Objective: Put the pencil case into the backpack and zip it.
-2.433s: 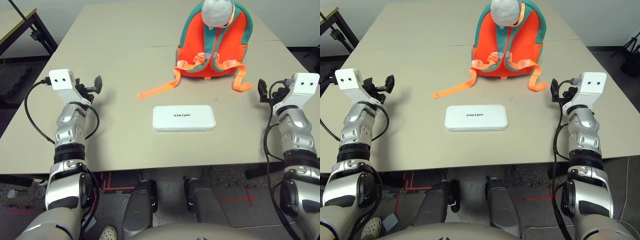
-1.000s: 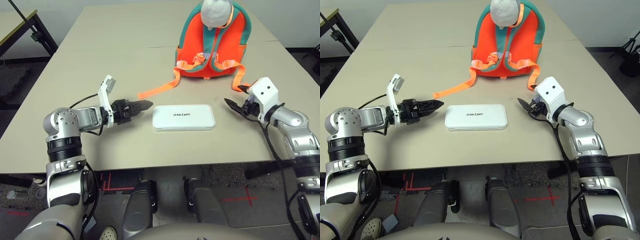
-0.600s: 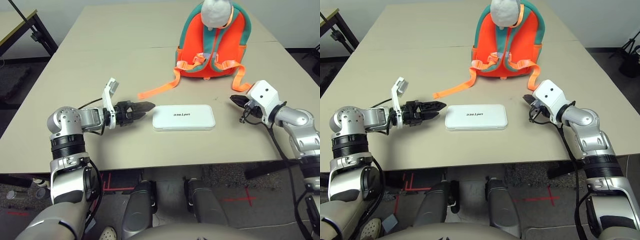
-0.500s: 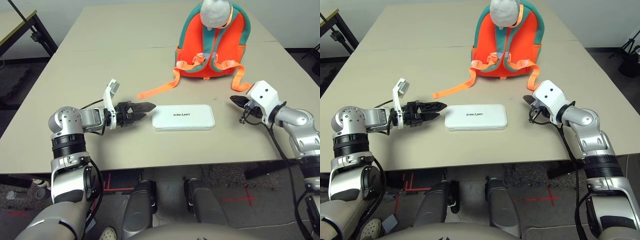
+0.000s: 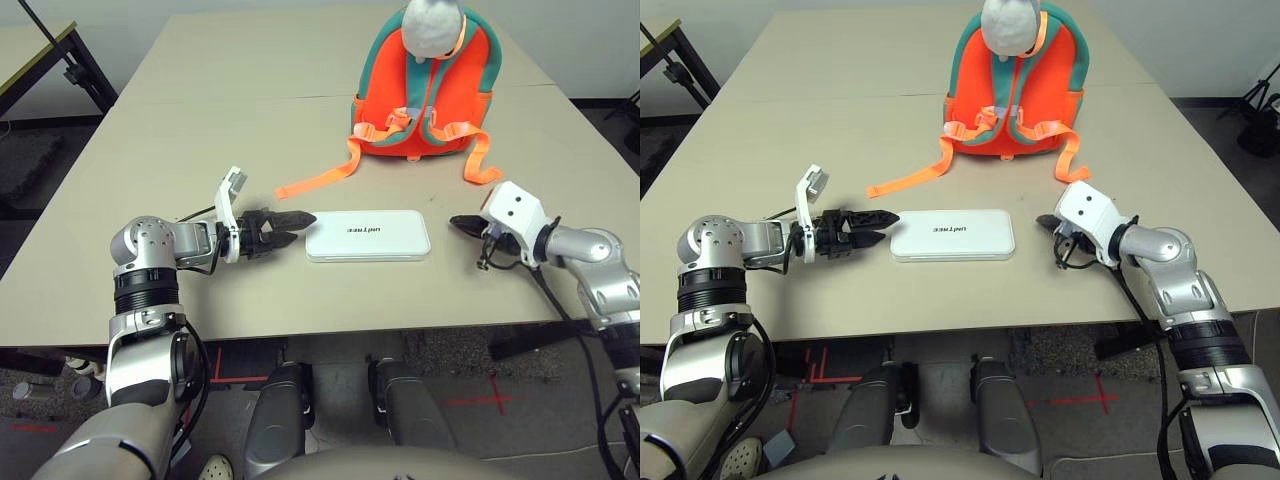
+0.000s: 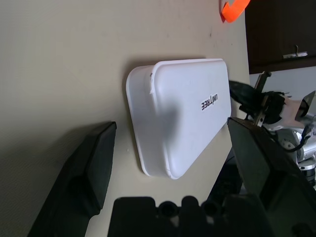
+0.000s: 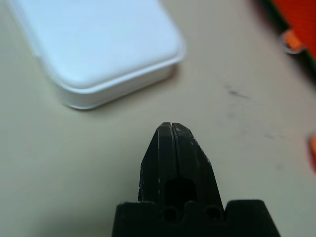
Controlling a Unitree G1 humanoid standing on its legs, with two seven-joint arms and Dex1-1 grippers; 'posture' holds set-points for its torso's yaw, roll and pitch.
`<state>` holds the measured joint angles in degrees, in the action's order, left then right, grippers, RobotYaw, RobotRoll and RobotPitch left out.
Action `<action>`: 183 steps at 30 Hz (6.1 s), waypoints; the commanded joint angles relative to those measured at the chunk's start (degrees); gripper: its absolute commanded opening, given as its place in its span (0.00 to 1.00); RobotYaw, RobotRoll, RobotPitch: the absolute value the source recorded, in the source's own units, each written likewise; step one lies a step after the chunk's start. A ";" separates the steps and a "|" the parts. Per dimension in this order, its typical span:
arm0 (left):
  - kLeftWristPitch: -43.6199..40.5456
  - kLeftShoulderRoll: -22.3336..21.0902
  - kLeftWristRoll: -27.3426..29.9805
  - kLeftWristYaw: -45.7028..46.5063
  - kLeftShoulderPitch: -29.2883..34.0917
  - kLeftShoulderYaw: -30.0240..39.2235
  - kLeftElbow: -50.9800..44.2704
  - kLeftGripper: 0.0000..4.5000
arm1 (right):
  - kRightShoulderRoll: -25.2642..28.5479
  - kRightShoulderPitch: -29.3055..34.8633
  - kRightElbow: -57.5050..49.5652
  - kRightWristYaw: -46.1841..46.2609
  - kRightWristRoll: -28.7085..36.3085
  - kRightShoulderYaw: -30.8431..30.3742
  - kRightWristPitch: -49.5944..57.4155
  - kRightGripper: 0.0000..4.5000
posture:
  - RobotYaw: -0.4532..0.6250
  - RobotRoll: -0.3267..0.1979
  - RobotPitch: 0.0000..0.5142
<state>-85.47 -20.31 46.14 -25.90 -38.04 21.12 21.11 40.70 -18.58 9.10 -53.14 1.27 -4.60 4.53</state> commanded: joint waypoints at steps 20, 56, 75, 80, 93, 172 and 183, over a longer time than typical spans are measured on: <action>0.78 1.17 -1.37 -0.22 1.02 -1.91 -0.76 1.00 | -6.66 -1.96 -4.39 0.65 -0.68 -5.16 0.54 0.00 | 0.35 0.62 0.25; 6.51 -1.70 -1.30 -0.75 -0.32 2.05 5.11 0.44 | -8.38 -3.53 -2.64 0.76 -1.22 -6.48 -1.81 0.00 | 0.36 0.62 0.26; 6.28 0.07 -0.77 -2.59 -0.61 2.89 2.83 0.29 | -8.12 -3.39 -1.78 1.59 -1.43 -6.38 -2.71 0.00 | 0.35 0.62 0.26; 10.41 0.84 0.85 -2.22 -1.82 7.07 1.56 0.28 | -7.88 -3.34 -1.46 2.08 -2.12 -6.48 -2.78 0.04 | 0.35 0.62 0.26; 6.99 0.68 2.81 -1.34 -3.48 8.32 1.21 0.27 | -7.95 -3.75 -0.10 2.63 -3.37 -6.77 -3.54 1.00 | 0.36 0.62 0.26; 53.59 -4.95 2.96 -1.04 -13.92 10.93 1.73 0.27 | -27.52 -42.84 47.92 30.62 13.84 18.56 -3.00 0.44 | 0.39 0.62 0.25; 54.16 -4.00 2.97 -0.68 -13.95 9.69 1.42 0.27 | -22.99 -31.44 21.22 26.36 16.14 16.57 11.70 0.18 | 0.37 0.62 0.27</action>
<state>-32.43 -24.42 49.19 -26.27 -51.69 30.74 24.62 16.67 -51.65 37.14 -25.73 15.97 12.36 11.99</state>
